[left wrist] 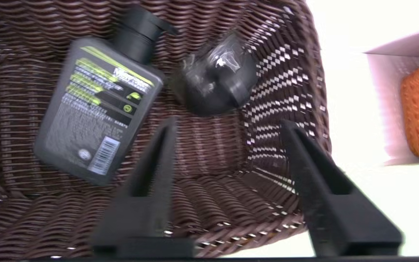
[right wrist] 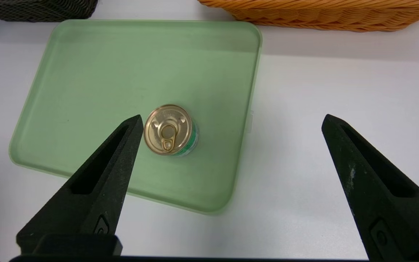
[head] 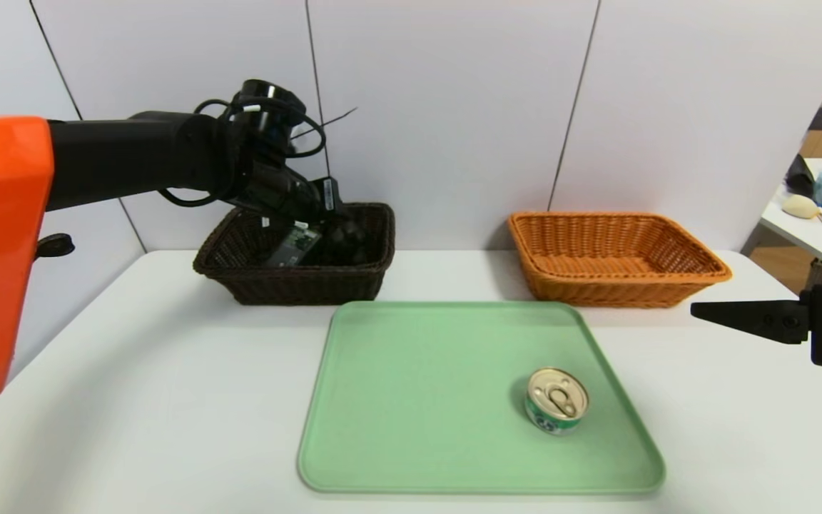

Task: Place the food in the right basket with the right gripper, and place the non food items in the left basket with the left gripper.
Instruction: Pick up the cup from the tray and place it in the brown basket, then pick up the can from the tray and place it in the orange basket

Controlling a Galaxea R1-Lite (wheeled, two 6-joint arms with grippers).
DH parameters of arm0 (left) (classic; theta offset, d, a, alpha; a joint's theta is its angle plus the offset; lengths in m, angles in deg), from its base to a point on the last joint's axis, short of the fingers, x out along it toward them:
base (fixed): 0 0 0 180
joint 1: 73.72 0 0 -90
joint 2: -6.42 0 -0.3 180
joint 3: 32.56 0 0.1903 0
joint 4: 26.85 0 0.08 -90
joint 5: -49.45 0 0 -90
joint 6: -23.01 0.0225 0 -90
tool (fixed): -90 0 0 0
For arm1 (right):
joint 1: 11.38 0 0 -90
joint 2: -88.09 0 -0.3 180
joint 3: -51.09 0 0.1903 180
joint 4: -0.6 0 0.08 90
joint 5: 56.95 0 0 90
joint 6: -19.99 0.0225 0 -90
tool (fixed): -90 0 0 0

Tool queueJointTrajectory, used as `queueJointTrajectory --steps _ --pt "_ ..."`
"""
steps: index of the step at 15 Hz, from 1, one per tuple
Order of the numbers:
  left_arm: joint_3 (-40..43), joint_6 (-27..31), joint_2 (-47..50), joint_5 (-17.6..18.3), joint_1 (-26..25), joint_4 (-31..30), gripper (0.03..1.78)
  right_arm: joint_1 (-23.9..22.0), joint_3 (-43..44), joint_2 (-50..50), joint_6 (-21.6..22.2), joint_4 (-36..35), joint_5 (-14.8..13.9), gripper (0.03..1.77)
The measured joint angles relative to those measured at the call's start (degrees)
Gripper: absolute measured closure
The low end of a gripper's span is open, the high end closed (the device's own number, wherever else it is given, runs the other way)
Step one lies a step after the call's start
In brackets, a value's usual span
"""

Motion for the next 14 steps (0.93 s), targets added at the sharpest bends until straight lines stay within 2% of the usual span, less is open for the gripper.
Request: queueJointTrajectory --steps 3,6,10,14 --pt "1.2 -0.1 0.9 0.5 0.1 0.2 0.52 0.0 0.0 0.0 -0.1 -0.2 0.0 0.10" --pt "5.2 2.0 4.1 1.2 1.0 0.4 0.40 0.0 0.1 0.0 -0.2 -0.1 0.0 0.10" --pt "14.7 6.6 12.2 -3.0 1.4 0.0 0.28 1.5 0.5 0.4 -0.5 -0.1 -0.1 0.10" --pt "28.1 7.4 20.2 -3.9 1.3 -4.9 0.21 5.6 -0.4 1.6 -0.5 -0.2 -0.2 0.10"
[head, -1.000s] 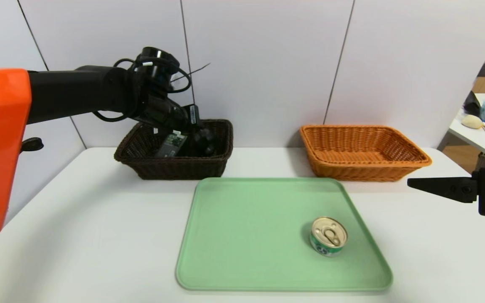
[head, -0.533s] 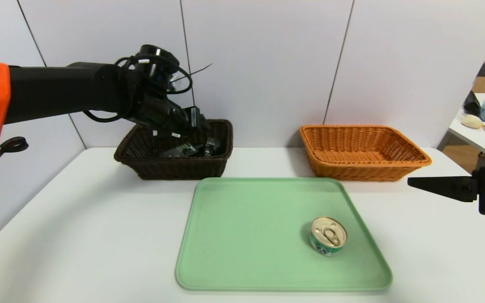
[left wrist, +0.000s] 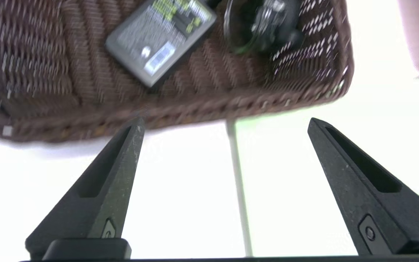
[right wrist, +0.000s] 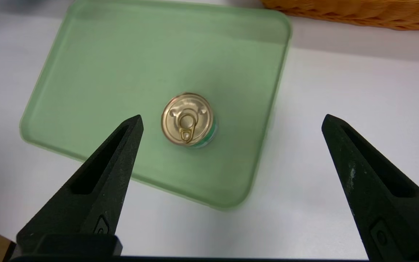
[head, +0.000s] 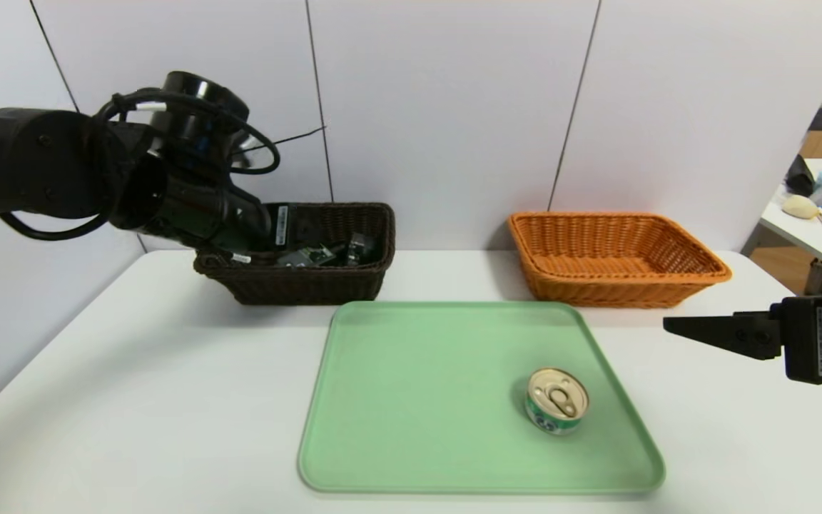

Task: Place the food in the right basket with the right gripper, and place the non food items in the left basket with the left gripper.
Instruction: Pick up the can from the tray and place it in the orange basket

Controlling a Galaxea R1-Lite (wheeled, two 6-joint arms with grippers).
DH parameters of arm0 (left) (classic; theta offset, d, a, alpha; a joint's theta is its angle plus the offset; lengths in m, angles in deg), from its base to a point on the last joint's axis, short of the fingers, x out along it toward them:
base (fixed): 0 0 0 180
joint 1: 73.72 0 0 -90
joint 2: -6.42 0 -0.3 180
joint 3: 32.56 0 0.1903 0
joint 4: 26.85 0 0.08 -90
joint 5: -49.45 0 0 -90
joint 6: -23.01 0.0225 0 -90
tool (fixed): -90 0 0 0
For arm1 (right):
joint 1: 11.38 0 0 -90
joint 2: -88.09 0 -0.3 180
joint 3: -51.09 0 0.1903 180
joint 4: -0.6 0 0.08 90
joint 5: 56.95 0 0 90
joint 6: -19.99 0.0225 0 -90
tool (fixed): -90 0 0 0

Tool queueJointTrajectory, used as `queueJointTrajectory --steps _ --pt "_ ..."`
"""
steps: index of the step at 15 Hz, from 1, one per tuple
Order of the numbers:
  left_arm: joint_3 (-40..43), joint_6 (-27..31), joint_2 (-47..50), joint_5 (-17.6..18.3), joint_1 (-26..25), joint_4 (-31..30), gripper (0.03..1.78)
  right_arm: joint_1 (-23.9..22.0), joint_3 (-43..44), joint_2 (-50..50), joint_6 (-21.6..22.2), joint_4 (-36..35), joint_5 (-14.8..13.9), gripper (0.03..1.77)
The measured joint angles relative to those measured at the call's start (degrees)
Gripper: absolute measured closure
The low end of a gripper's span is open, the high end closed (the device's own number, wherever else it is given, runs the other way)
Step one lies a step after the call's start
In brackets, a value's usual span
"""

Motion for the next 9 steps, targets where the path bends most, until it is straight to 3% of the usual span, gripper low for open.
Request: queueJointTrajectory --steps 5,9 --pt "20.2 2.7 10.8 -3.8 0.0 -15.8 0.16 3.3 -4.6 2.0 -0.1 -5.8 -0.8 0.10" --pt "28.1 1.9 16.5 -5.6 -0.2 -17.4 0.14 6.7 -6.2 5.2 -1.0 -6.8 -1.4 0.10"
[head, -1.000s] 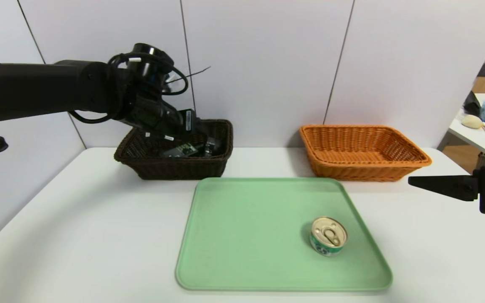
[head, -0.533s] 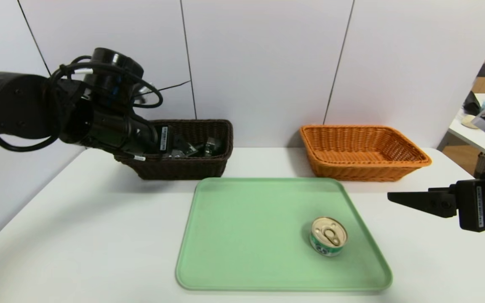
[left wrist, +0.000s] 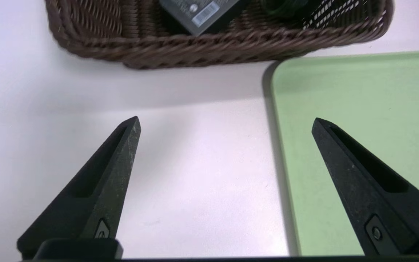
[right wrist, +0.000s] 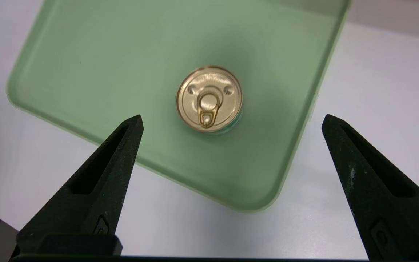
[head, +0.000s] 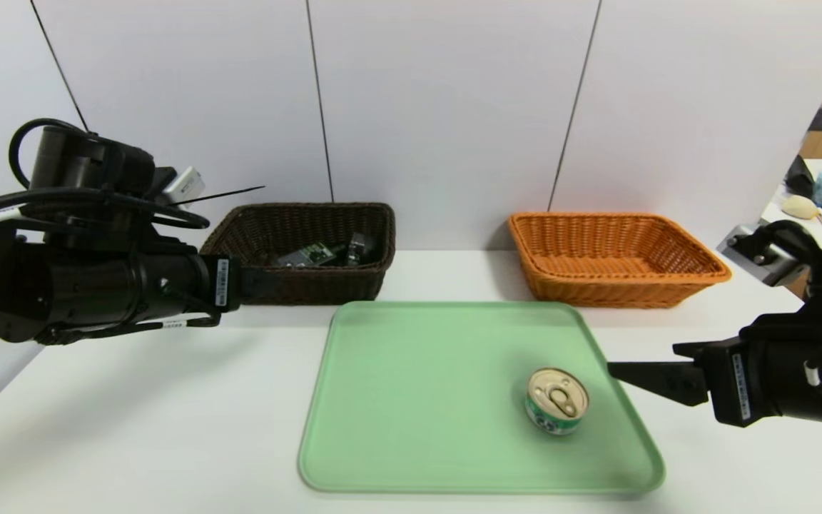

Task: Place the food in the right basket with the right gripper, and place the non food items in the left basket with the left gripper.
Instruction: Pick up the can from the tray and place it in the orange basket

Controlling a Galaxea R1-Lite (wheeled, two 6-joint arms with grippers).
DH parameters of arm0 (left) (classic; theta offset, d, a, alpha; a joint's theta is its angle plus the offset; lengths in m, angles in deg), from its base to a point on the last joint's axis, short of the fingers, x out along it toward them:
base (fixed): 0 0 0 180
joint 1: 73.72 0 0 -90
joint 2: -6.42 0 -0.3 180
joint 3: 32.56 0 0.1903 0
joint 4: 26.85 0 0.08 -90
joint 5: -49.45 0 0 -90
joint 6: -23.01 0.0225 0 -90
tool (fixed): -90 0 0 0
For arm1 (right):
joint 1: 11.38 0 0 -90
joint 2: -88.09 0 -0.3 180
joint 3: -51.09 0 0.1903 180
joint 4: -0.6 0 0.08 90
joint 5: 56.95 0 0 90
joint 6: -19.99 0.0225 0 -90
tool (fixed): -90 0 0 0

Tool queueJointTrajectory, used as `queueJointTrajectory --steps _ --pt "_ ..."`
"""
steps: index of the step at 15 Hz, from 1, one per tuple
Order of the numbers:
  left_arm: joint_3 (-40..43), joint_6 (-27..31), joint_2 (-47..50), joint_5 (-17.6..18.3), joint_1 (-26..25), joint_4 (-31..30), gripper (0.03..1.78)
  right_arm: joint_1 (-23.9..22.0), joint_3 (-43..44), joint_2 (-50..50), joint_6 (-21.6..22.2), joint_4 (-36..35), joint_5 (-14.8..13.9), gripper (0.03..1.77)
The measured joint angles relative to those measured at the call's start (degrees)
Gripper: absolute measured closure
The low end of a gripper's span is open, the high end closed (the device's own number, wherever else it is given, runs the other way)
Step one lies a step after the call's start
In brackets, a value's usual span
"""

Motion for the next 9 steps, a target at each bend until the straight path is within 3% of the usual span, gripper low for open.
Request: queueJointTrajectory --steps 2,7,9 --pt "2.9 -1.0 2.1 -1.0 0.0 -2.3 0.14 0.5 -3.5 1.2 -0.6 -3.9 0.6 0.10" --pt "5.0 -1.4 5.0 -0.9 -0.2 -2.9 0.12 1.3 -15.7 2.2 -1.8 -23.9 1.7 0.10" --pt "5.4 -1.4 5.3 -0.8 -0.3 -2.9 0.12 2.9 -18.5 1.1 -1.9 -25.0 1.9 0.10"
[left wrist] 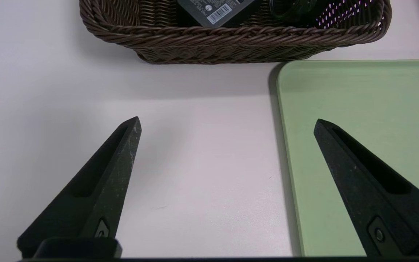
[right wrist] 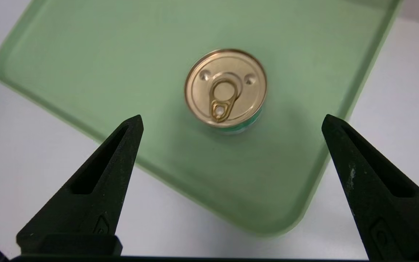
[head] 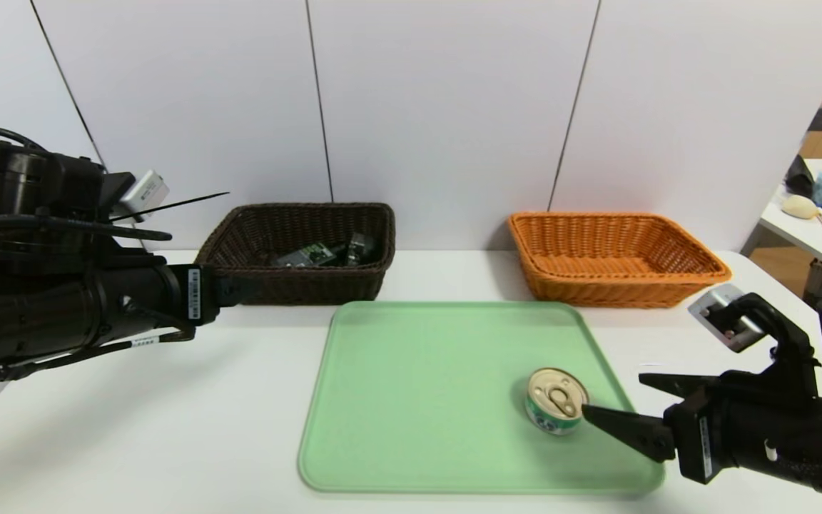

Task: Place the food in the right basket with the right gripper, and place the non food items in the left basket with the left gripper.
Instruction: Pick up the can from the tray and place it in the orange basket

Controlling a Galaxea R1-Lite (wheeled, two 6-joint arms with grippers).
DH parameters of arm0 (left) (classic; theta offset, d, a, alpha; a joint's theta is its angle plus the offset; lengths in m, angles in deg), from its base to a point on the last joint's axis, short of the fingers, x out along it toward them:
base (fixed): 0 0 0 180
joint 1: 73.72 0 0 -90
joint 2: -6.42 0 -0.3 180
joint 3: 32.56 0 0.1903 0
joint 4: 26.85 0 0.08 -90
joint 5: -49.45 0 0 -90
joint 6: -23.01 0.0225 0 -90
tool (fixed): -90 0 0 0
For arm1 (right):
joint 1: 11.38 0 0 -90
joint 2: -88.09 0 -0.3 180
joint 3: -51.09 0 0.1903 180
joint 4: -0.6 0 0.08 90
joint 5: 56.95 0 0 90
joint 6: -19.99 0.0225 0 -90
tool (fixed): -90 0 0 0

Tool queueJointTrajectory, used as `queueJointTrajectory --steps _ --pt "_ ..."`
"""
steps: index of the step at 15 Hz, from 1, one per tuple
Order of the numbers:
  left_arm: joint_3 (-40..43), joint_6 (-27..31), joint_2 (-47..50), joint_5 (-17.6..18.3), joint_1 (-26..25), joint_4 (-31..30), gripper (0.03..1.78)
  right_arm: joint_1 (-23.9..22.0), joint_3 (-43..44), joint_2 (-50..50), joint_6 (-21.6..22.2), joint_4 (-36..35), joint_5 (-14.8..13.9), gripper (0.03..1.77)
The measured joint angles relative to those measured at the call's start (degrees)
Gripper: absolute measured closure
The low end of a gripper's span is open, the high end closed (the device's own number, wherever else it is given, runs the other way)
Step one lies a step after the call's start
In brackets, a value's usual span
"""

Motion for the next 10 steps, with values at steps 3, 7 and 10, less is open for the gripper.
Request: queueJointTrajectory --steps 3,7,10 --pt "-0.3 0.0 0.1 0.0 0.0 0.0 0.12 2.3 -3.2 -3.0 -0.1 0.0 0.1 0.10" --pt "-0.4 0.0 0.1 0.0 0.0 0.0 0.12 3.4 -6.7 -6.0 -0.4 -1.7 1.1 0.10" --pt "-0.4 0.0 0.2 0.0 0.0 0.2 0.12 3.5 -8.5 -6.4 -0.7 -4.8 1.0 0.10"
